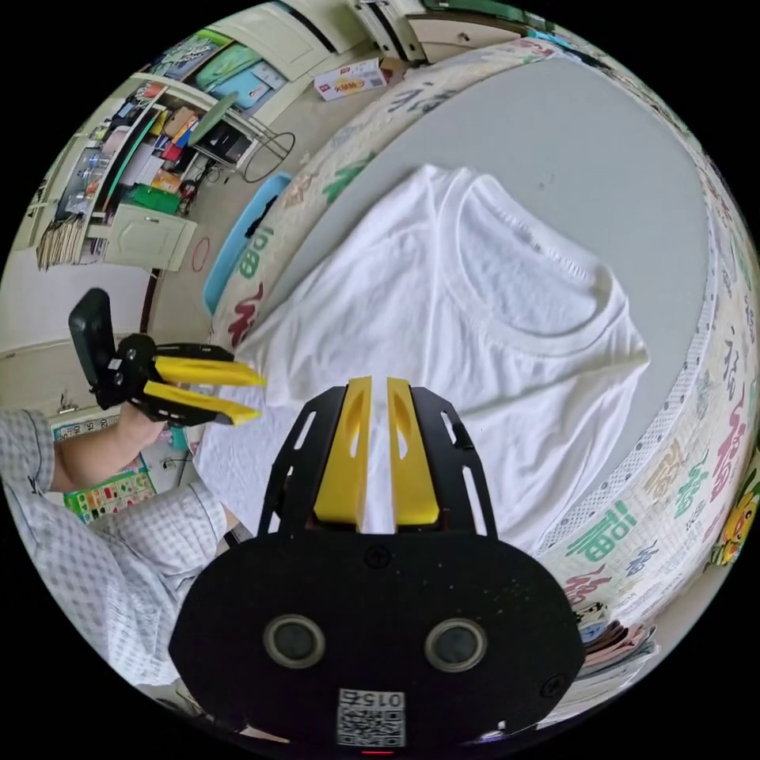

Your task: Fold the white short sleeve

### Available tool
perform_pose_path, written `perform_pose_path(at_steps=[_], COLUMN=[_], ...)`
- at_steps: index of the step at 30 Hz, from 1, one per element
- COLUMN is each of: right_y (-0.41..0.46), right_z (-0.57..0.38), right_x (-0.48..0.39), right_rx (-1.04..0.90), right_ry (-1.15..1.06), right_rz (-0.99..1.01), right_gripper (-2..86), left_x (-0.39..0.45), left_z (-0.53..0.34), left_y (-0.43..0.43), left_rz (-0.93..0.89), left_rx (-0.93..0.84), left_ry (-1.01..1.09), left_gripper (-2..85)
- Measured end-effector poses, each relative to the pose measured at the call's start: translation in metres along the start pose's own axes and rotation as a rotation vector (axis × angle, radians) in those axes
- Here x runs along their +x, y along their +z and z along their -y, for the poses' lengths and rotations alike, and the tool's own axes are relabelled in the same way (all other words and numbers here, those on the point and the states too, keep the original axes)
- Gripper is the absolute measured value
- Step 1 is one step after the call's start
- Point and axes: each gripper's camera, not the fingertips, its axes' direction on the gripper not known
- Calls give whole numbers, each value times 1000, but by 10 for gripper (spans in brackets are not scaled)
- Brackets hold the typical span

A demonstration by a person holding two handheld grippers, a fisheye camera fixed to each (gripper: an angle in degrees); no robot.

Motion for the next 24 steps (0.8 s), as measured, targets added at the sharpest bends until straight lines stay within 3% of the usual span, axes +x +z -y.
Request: perform_pose_path(at_steps=[6, 11, 17, 20, 24], right_y=[45, 54, 5, -5, 4], right_z=[-16, -32, -53, -46, -34], right_x=[29, 50, 110, 152, 181], right_rx=[-38, -23, 215, 244, 211], right_ry=[44, 72, 196, 299, 376], right_rz=[29, 69, -10, -81, -77], right_gripper=[-3, -3, 56, 98, 125], left_x=[7, 3, -6, -20, -32], left_z=[-1, -4, 41, 96, 176], left_y=[18, 2, -47, -53, -39], left_rz=[106, 107, 111, 145, 193], left_rx=[-80, -109, 69, 117, 98], left_ry=[-17, -39, -41, -38, -15], left_gripper=[5, -1, 65, 124, 135])
